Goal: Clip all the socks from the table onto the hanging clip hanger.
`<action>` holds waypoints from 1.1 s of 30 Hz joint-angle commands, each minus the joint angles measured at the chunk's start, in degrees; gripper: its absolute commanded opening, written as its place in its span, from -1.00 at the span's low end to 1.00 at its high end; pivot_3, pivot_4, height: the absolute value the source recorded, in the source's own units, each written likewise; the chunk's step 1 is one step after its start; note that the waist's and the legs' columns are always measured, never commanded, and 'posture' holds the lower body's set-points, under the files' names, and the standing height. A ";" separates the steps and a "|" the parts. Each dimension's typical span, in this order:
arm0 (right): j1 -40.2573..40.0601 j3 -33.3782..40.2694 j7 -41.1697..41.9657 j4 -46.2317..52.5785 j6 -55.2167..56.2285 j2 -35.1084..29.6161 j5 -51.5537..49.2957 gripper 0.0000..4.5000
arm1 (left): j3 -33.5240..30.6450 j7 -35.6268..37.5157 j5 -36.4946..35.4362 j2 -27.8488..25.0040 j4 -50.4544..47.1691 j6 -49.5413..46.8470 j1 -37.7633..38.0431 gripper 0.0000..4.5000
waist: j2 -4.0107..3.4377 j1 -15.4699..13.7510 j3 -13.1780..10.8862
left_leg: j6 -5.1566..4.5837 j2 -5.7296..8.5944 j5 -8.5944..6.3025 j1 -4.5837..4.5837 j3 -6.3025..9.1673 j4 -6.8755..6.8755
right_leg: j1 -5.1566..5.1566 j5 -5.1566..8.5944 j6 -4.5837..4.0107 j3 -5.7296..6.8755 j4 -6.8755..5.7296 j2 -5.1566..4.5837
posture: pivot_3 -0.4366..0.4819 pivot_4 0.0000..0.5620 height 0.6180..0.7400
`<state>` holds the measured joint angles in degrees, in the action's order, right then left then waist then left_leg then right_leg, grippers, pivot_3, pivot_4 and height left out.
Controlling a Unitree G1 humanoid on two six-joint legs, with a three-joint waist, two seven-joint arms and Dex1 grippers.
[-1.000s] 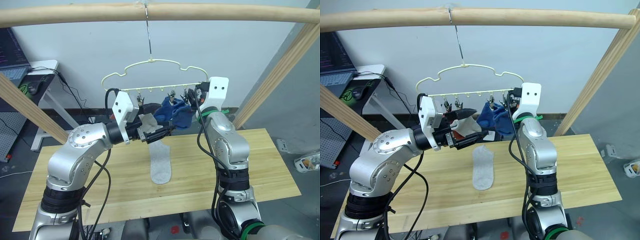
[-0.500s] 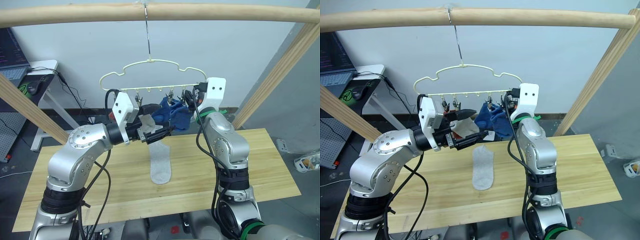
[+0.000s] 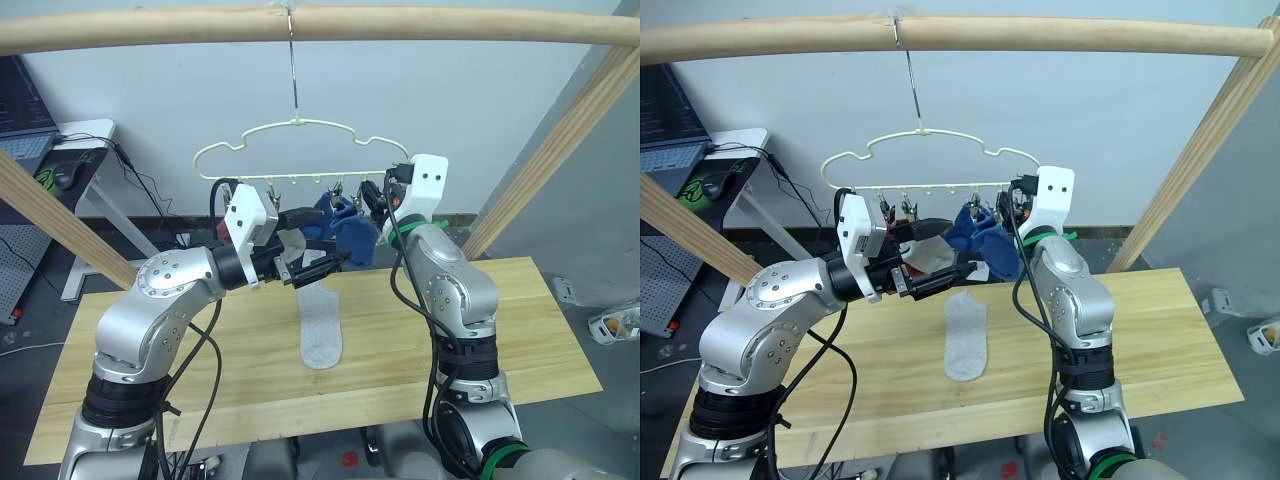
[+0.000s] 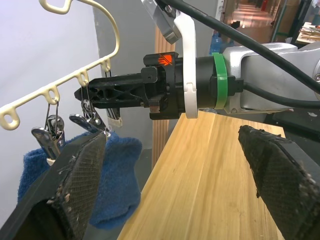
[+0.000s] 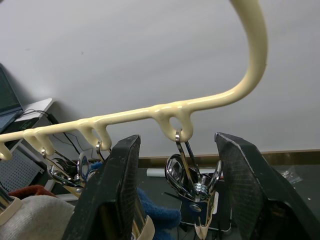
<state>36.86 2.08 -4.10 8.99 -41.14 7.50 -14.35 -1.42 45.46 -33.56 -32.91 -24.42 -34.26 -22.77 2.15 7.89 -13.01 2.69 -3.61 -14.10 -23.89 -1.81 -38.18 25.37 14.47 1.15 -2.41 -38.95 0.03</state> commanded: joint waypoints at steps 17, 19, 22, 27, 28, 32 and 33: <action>-4.09 -6.65 -4.40 9.40 -1.53 0.21 9.67 -0.17 | 0.21 -0.23 0.00 -0.07 -2.17 0.88 0.32 1.00 | 0.00 0.00 0.00 | 0.01 0.01 0.00 0.01 0.00 0.07 | 0.03 0.00 0.00 0.01 -0.01 -0.02 | -0.37 -0.29 0.91; -4.16 -6.48 -4.46 9.36 -1.57 0.38 9.83 -0.17 | 0.19 -0.23 -0.02 -0.11 -2.26 0.85 0.39 1.00 | 0.00 0.00 0.00 | 0.01 0.00 0.00 0.01 0.01 0.08 | 0.03 0.01 0.00 0.02 0.00 -0.02 | -0.37 -0.29 0.91; -4.23 -6.16 -4.47 9.09 -1.64 0.67 9.85 -0.17 | 0.27 -0.21 0.00 -0.12 -2.29 0.83 0.40 1.00 | 0.00 0.00 0.00 | 0.01 0.00 0.00 0.00 0.00 0.08 | 0.04 0.00 0.00 0.02 0.01 -0.02 | -0.37 -0.30 0.91; -3.51 -5.04 -4.49 7.76 -1.18 1.43 9.23 -0.17 | 0.35 -0.18 0.01 -0.12 -2.25 0.80 0.32 1.00 | 0.00 -0.01 0.00 | 0.01 0.01 0.00 0.00 0.00 0.08 | 0.03 0.00 0.00 0.02 0.00 -0.02 | -0.37 -0.29 0.91; -3.35 -4.81 -4.44 7.52 -1.13 1.57 9.04 -0.17 | 0.34 -0.15 0.01 -0.16 -2.28 0.80 0.35 1.00 | 0.00 -0.02 0.00 | 0.01 0.01 0.00 0.01 0.00 0.08 | 0.03 0.00 0.00 0.02 0.00 -0.02 | -0.36 -0.29 0.91; -2.80 -4.16 -4.03 6.57 -0.76 1.61 8.56 -0.17 | 0.30 -0.13 -0.01 -0.29 -2.34 0.75 0.44 1.00 | 0.00 -0.02 0.00 | 0.01 0.01 0.00 0.00 0.00 0.08 | 0.03 0.00 0.00 0.02 0.00 -0.02 | -0.36 -0.29 0.91; -2.70 -4.03 -3.93 6.32 -0.61 1.56 8.48 -0.17 | 0.29 -0.15 -0.04 -0.32 -2.38 0.73 0.48 1.00 | 0.00 -0.02 0.00 | 0.01 0.01 0.00 0.00 0.00 0.08 | 0.03 0.00 0.00 0.02 0.00 -0.02 | -0.36 -0.29 0.91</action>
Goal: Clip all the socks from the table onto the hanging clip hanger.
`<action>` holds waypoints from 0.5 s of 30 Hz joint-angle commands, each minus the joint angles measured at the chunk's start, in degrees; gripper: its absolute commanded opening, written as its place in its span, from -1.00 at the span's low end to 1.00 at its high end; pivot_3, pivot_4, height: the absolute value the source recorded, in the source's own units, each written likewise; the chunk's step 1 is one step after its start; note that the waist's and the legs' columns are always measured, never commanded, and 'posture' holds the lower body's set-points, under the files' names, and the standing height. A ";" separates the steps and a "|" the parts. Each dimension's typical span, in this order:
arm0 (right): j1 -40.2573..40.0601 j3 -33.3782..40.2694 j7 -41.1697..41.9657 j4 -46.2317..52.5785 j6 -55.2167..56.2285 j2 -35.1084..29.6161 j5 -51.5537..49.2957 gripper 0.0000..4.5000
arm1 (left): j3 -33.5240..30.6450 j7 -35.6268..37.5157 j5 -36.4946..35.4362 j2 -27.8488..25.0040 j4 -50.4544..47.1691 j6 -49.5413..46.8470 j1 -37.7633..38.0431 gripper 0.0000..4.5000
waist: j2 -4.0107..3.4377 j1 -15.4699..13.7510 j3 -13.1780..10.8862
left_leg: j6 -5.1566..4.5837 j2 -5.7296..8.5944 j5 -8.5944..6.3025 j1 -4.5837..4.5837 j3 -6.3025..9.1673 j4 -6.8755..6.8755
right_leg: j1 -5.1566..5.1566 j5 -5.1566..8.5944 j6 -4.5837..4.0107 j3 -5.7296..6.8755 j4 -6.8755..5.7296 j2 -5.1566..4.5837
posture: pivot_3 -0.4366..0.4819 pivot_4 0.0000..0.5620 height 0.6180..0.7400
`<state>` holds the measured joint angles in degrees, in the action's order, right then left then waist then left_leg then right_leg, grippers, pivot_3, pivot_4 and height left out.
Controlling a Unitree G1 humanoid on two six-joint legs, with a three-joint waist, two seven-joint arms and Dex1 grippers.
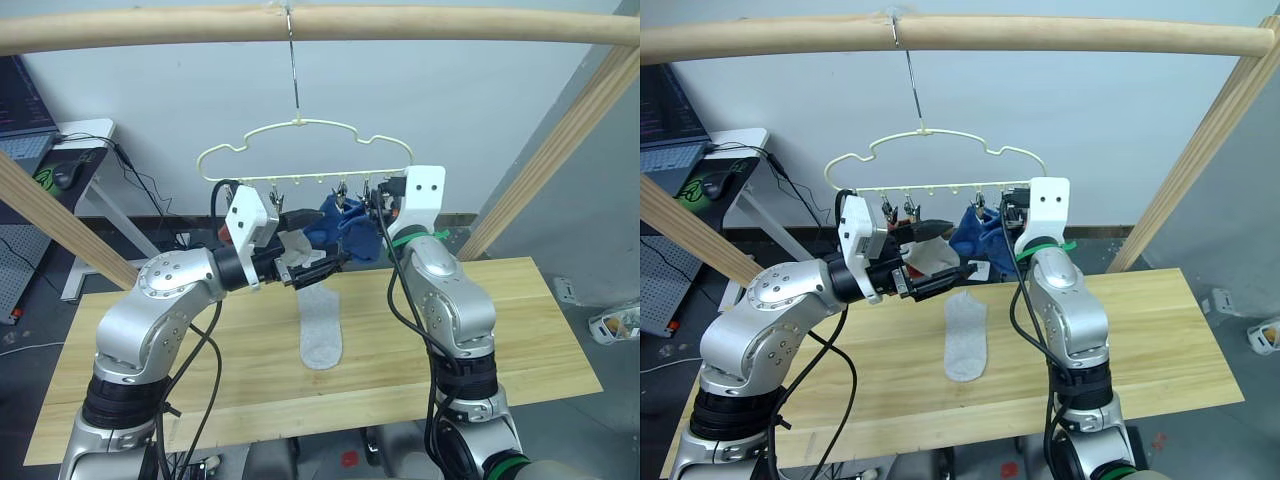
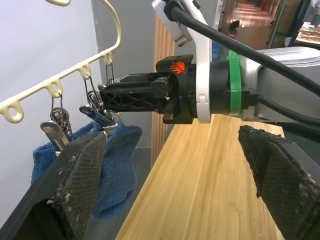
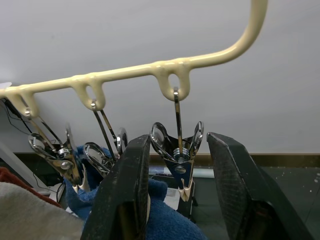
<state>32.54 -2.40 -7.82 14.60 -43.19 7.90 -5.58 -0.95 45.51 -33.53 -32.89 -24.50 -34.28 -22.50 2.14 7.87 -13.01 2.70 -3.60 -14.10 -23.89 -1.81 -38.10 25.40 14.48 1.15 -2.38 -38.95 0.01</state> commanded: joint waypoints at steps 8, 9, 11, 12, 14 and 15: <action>2.94 0.06 0.88 -0.36 3.51 0.37 -0.04 -0.17 | -0.17 -0.03 -0.06 -0.59 -2.31 0.84 0.35 1.00 | 0.00 0.01 0.00 | 0.00 0.00 0.00 0.00 0.00 0.00 | 0.00 0.00 0.00 0.00 0.00 0.00 | -0.36 -0.30 0.91; 3.12 -0.12 0.99 -0.44 3.79 0.16 0.17 -0.17 | -0.15 -0.03 -0.08 -0.58 -2.31 0.82 0.33 1.00 | 0.00 0.01 0.00 | 0.00 0.00 0.00 0.00 0.00 0.00 | 0.00 0.00 0.00 0.00 0.00 0.00 | -0.36 -0.30 0.91; 3.31 -0.28 1.01 -0.60 4.12 -0.06 0.55 -0.17 | -0.11 -0.01 -0.08 -0.57 -2.30 0.83 0.30 1.00 | 0.00 0.01 0.00 | 0.00 0.00 0.00 0.00 -0.01 0.00 | 0.00 0.00 0.00 0.00 0.00 0.00 | -0.36 -0.30 0.91; 3.37 -0.30 0.98 -0.68 4.22 -0.07 0.70 -0.17 | -0.09 0.01 -0.10 -0.57 -2.30 0.81 0.29 1.00 | 0.00 0.00 0.00 | 0.00 0.00 0.00 0.00 0.00 0.00 | 0.00 0.00 0.00 0.00 0.00 0.00 | -0.36 -0.30 0.91; 3.45 -0.41 0.97 -0.87 4.28 -0.13 1.07 -0.17 | -0.07 0.06 -0.12 -0.59 -2.29 0.80 0.28 1.00 | 0.00 0.00 0.00 | 0.00 0.00 0.00 0.00 0.00 0.00 | 0.00 0.00 0.00 0.01 0.00 0.00 | -0.36 -0.30 0.91; 3.46 -0.60 0.92 -1.02 4.31 -0.21 1.38 -0.17 | -0.04 0.10 -0.10 -0.60 -2.24 0.83 0.27 1.00 | 0.00 0.00 0.00 | 0.00 0.00 0.00 0.00 0.00 0.00 | 0.00 0.00 0.00 0.00 0.00 0.00 | -0.37 -0.31 0.91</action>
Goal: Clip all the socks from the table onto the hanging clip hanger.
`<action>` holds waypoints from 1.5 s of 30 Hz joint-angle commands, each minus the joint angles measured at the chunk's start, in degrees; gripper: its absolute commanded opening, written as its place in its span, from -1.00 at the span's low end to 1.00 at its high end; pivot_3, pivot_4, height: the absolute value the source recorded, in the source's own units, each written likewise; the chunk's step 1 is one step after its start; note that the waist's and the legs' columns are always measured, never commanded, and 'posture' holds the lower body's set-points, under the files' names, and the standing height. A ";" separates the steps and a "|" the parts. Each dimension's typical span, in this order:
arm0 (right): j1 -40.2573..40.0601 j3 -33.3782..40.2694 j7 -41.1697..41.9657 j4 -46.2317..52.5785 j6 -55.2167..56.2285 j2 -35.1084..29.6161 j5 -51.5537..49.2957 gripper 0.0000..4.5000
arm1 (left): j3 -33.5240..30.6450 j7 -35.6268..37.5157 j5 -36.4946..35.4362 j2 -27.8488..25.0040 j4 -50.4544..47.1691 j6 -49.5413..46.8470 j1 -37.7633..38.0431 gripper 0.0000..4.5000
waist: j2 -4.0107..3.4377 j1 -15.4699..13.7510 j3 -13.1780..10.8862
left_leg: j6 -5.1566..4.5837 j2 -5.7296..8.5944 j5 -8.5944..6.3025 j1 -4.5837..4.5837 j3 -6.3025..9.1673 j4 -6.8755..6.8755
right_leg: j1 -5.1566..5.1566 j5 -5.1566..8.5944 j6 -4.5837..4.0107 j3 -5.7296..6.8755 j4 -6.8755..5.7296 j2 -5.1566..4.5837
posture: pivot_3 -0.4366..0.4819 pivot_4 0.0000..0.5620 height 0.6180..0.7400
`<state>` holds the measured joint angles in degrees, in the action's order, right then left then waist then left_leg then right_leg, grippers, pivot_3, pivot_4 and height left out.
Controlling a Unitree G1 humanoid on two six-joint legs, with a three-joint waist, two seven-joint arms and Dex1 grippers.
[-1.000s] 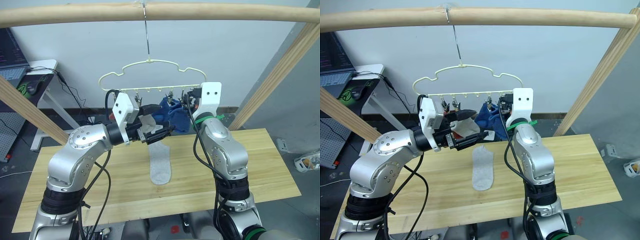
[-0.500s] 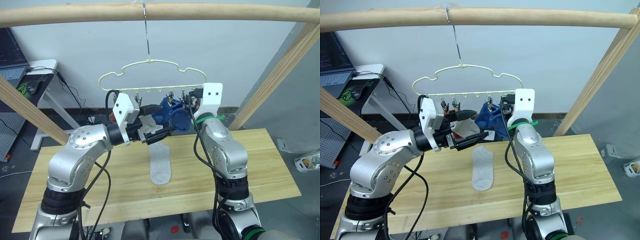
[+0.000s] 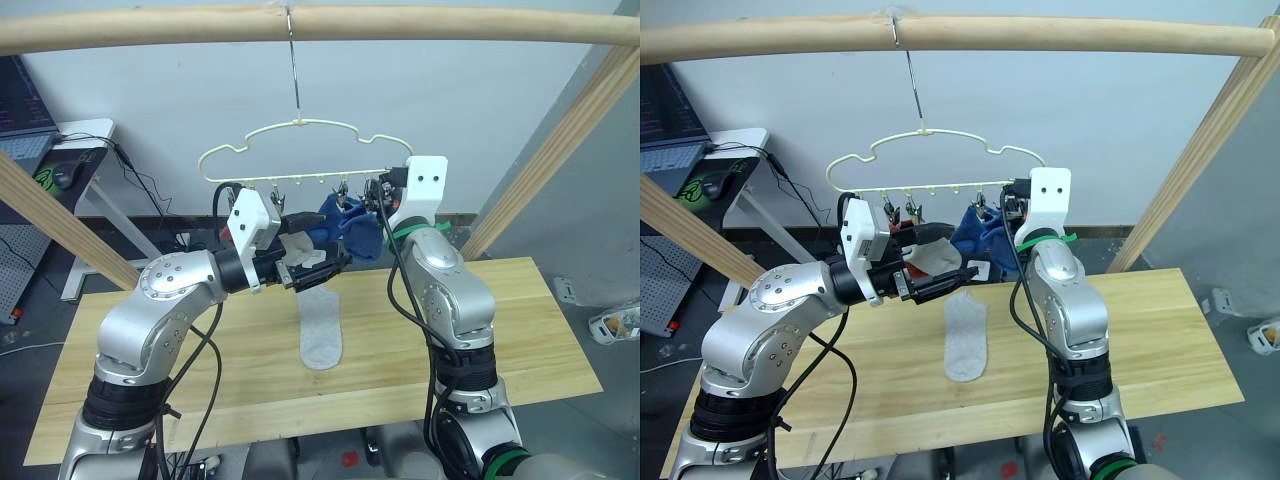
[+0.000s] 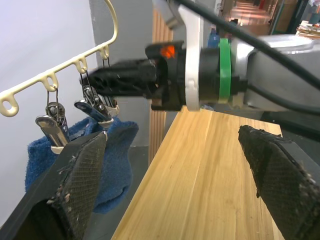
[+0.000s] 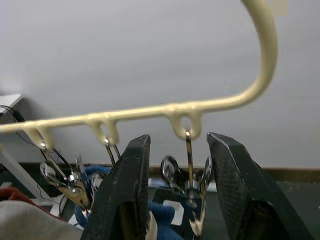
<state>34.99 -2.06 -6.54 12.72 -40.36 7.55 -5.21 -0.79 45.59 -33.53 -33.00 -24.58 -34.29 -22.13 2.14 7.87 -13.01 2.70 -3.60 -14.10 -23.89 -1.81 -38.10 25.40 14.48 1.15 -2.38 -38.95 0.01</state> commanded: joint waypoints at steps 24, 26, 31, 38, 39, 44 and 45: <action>0.11 -2.33 -3.94 0.52 0.56 2.50 5.97 -0.58 | -0.05 -0.74 -0.18 -0.29 -2.59 0.79 0.40 1.00 | 0.00 0.00 0.00 | 0.00 0.00 0.00 0.00 0.00 0.00 | 0.00 0.00 0.00 -0.01 0.00 -0.01 | -0.36 -0.29 0.91; 0.20 -2.14 -4.01 0.59 0.60 2.55 5.82 -0.86 | -0.09 -0.78 -0.24 -0.30 -2.67 0.78 0.48 1.00 | 0.00 0.00 0.00 | 0.00 0.00 0.00 0.00 0.00 0.00 | 0.00 0.00 0.00 0.00 0.00 -0.01 | -0.36 -0.29 0.91; 0.32 -1.89 -4.02 1.11 0.50 2.50 5.62 -0.99 | -0.34 -1.24 -0.65 -0.28 -2.91 0.52 0.83 1.00 | 0.00 -0.01 0.00 | 0.00 0.00 0.00 0.00 0.01 0.00 | -0.01 0.00 0.00 0.01 0.00 -0.01 | -0.36 -0.28 0.91; 0.88 -2.01 -3.13 2.64 -0.05 1.09 5.99 -0.99 | -1.48 -7.01 2.55 -0.67 -3.80 -0.49 5.04 1.00 | -0.02 0.01 -0.01 | 0.00 0.00 0.00 0.01 0.00 0.00 | 0.00 0.00 0.00 -0.01 0.00 -0.02 | -0.37 -0.22 0.91; 0.97 -2.10 -2.93 2.96 -0.22 0.83 6.06 -0.99 | -1.56 -8.56 3.70 -0.69 -4.18 -0.67 6.44 1.00 | -0.02 0.04 -0.02 | 0.00 0.00 0.00 0.01 0.00 0.00 | 0.00 0.00 0.00 -0.02 0.00 -0.02 | -0.37 -0.22 0.91; 1.34 -2.15 -2.19 4.80 -1.97 0.28 6.30 -0.99 | -3.16 -19.30 8.59 3.15 -4.27 -1.84 14.58 1.00 | -0.07 -0.09 -0.13 | -0.01 -0.03 0.00 0.04 0.02 0.04 | 0.01 0.02 -0.03 0.00 0.00 -0.02 | -0.36 -0.10 0.91; 1.45 -2.14 -2.10 5.09 -2.37 0.21 6.33 -0.99 | -2.93 -20.33 9.40 3.66 -4.04 -1.91 15.67 1.00 | -0.06 -0.10 -0.14 | -0.01 -0.03 0.00 0.04 0.01 0.04 | 0.01 0.02 -0.04 -0.01 0.00 -0.03 | -0.36 -0.08 0.91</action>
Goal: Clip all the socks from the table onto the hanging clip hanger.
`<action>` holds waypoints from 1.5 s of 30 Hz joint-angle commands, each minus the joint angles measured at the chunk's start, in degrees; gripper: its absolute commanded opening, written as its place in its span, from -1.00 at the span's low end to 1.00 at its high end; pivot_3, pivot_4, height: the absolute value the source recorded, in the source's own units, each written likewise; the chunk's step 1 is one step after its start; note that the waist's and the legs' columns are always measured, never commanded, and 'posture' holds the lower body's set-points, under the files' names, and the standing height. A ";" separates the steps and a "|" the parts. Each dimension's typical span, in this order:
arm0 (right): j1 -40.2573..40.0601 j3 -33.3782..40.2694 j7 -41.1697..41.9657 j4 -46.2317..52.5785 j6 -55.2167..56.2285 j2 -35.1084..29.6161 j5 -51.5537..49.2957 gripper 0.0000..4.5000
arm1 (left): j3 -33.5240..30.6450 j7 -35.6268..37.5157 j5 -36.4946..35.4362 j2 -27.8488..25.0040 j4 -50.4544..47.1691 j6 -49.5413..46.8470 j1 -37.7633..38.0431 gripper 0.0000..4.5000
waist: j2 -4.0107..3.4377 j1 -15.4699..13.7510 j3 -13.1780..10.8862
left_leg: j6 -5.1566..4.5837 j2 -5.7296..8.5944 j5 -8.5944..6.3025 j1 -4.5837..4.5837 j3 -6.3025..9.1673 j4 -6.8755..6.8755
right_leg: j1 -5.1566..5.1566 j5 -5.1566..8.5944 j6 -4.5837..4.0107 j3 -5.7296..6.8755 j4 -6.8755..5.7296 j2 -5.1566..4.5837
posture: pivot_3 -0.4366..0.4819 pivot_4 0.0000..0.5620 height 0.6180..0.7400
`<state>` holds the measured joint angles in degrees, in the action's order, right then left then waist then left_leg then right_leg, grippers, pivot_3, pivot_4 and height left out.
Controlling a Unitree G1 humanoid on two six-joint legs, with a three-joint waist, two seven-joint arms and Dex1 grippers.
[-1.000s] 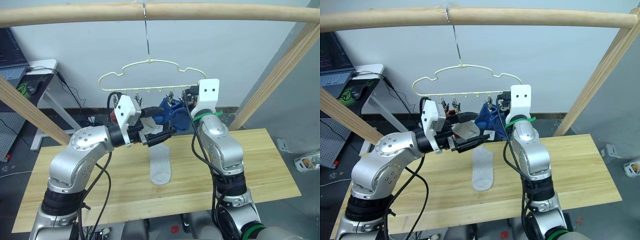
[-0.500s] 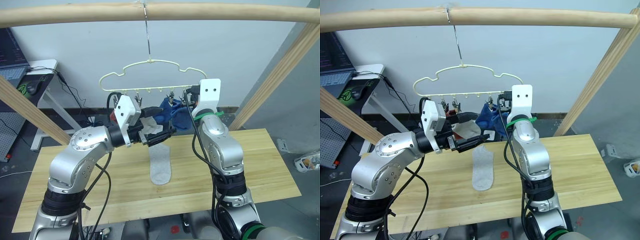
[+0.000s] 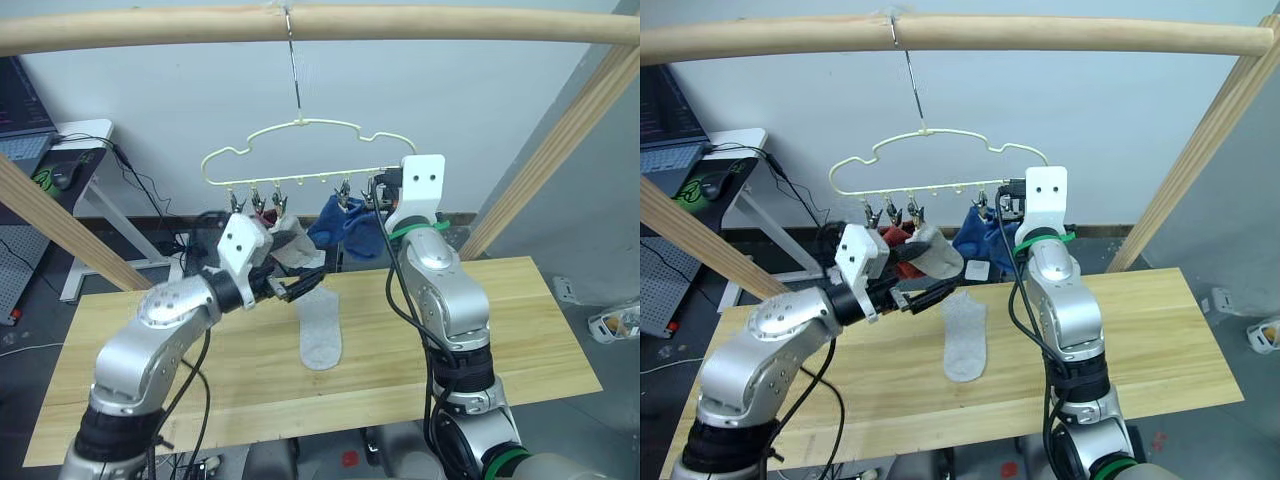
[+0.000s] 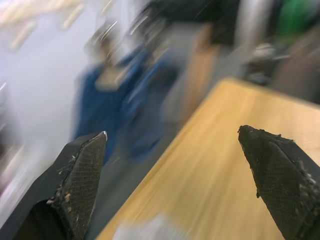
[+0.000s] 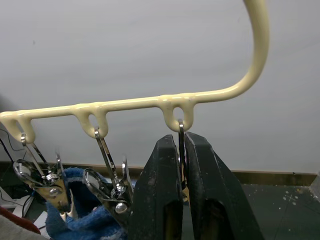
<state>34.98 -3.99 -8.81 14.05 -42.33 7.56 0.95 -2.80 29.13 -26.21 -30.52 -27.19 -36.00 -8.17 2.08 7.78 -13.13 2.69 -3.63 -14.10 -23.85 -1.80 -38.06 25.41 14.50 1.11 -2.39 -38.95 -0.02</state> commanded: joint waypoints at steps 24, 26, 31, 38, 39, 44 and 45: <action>0.94 -0.82 1.87 11.92 -11.74 -1.04 0.39 -0.99 | 10.99 -2.68 15.50 13.87 35.48 11.36 -8.50 1.00 | -0.24 -1.34 -5.62 | -0.05 0.03 0.02 -0.09 -0.03 0.11 | 0.09 0.11 0.02 0.04 0.11 -0.13 | -0.53 0.44 0.91; 0.72 -0.92 1.77 12.29 -11.97 -0.79 0.42 -0.99 | 12.05 -1.51 16.28 13.98 36.87 11.47 -9.30 1.00 | -0.24 -1.34 -5.73 | -0.05 0.03 0.02 -0.09 -0.04 0.11 | 0.09 0.16 0.09 0.03 0.11 -0.14 | -0.55 0.45 0.91; -0.01 -1.15 1.45 13.30 -12.67 -0.11 0.62 -1.00 | 14.87 2.50 17.81 12.72 36.91 10.91 -9.17 0.60 | -0.29 -1.29 -5.80 | -0.04 0.02 0.02 -0.07 -0.05 0.14 | 0.09 0.25 0.25 0.02 0.11 -0.15 | -0.56 0.46 0.91; -0.36 -1.15 1.05 13.45 -12.66 0.59 0.61 -1.00 | 16.33 4.70 19.78 11.26 35.49 11.16 -7.47 -0.11 | -0.33 -1.26 -5.85 | -0.04 -0.03 0.02 -0.05 -0.06 0.17 | 0.09 0.26 0.27 0.01 0.13 -0.18 | -0.56 0.46 0.91; -0.38 -1.13 1.01 13.42 -12.64 0.63 0.59 -1.00 | 16.57 5.01 20.05 11.14 35.15 11.61 -7.20 -0.20 | -0.35 -1.26 -5.86 | -0.04 -0.03 0.02 -0.05 -0.06 0.18 | 0.09 0.27 0.28 0.01 0.15 -0.18 | -0.56 0.47 0.91; -0.54 -1.14 0.83 13.35 -12.59 0.81 0.56 -1.00 | 16.85 5.37 20.89 11.26 34.21 12.76 -6.11 -0.72 | -0.43 -1.26 -6.09 | -0.03 -0.06 0.02 -0.06 -0.06 0.27 | 0.09 0.27 0.29 0.01 0.27 -0.23 | -0.56 0.47 0.91; -0.59 -1.17 0.79 13.35 -12.59 0.86 0.56 -1.00 | 16.71 5.21 20.89 11.47 34.10 13.04 -5.95 -0.83 | -0.45 -1.26 -6.14 | -0.03 -0.06 0.01 -0.06 -0.07 0.27 | 0.09 0.28 0.29 0.01 0.28 -0.24 | -0.56 0.48 0.91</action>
<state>35.36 -5.69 -7.00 26.00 -54.39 7.56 1.01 13.15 34.38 -6.21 -19.23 7.07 -22.94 -15.63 1.63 6.52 -19.27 2.66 -3.70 -14.09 -23.92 -1.87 -37.79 25.50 14.77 1.41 -2.38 -38.64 -0.27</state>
